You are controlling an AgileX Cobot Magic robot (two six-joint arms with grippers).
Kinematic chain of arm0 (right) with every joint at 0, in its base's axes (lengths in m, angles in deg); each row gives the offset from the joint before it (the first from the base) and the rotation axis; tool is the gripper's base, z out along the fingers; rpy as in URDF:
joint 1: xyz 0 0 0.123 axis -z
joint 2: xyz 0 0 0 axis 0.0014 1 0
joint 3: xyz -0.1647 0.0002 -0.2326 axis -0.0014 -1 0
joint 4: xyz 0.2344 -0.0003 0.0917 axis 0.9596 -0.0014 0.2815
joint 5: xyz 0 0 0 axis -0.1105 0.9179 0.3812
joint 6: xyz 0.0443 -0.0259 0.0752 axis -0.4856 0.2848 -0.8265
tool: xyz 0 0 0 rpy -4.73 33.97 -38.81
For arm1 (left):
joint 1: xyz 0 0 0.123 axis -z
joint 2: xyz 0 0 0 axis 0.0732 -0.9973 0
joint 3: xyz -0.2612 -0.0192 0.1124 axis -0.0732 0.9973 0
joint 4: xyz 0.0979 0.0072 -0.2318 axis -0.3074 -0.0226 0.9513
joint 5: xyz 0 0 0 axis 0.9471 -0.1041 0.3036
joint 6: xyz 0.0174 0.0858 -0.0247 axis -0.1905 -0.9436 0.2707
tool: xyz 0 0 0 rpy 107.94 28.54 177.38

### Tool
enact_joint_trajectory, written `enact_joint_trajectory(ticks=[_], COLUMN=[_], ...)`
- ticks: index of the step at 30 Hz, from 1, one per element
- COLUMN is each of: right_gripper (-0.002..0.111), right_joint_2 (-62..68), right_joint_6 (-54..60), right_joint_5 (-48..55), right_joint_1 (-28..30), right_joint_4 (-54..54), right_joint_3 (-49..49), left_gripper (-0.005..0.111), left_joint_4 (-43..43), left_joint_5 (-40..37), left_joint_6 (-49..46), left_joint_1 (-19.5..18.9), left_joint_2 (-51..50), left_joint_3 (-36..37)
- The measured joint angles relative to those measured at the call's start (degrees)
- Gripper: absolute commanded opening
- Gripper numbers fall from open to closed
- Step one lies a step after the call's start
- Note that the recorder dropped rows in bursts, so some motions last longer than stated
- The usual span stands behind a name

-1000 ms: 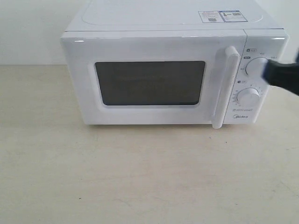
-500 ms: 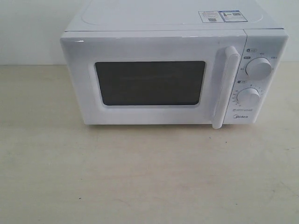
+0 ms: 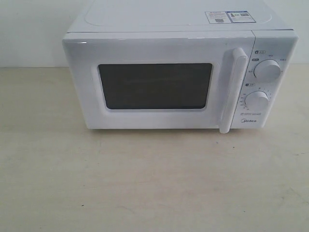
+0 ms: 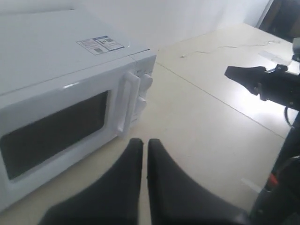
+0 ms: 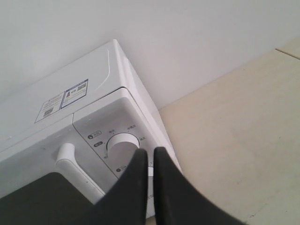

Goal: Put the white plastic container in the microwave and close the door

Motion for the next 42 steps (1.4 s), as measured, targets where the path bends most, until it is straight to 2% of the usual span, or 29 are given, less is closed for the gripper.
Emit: enact_joint_trajectory(ticks=[5, 14, 21, 26, 31, 34, 38, 42], right_gripper=[0.000, 0.000, 0.000, 0.000, 0.000, 0.000, 0.000, 0.000], right_joint_2=[0.0, 0.0, 0.0, 0.0, 0.0, 0.0, 0.0, 0.0], right_joint_6=[0.0, 0.0, 0.0, 0.0, 0.0, 0.0, 0.0, 0.1], right_joint_5=[0.0, 0.0, 0.0, 0.0, 0.0, 0.0, 0.0, 0.0], right_joint_1=[0.0, 0.0, 0.0, 0.0, 0.0, 0.0, 0.0, 0.0], right_joint_4=[0.0, 0.0, 0.0, 0.0, 0.0, 0.0, 0.0, 0.0], right_joint_3=[0.0, 0.0, 0.0, 0.0, 0.0, 0.0, 0.0, 0.0], left_gripper=[0.004, 0.004, 0.004, 0.004, 0.004, 0.004, 0.004, 0.004], left_joint_4=[-2.5, -7.4, -17.8, -32.9, -53.2, -63.7, -66.7, -60.7], left_joint_5=[2.7, 5.6, 6.9, 7.1, 7.3, 7.3, 9.5, 20.2], left_joint_6=[-3.1, -3.6, -0.6, 12.3, 35.8, 49.0, 60.7, 63.5], left_joint_1=[-2.1, -8.6, -14.4, -20.4, -25.6, -27.1, -27.6, -27.6], left_joint_2=[3.3, 13.1, 24.0, 30.4, 34.5, 36.2, 37.1, 37.2], left_joint_3=[0.0, 0.0, 0.0, 0.7, 4.6, 7.5, 12.7, 21.8])
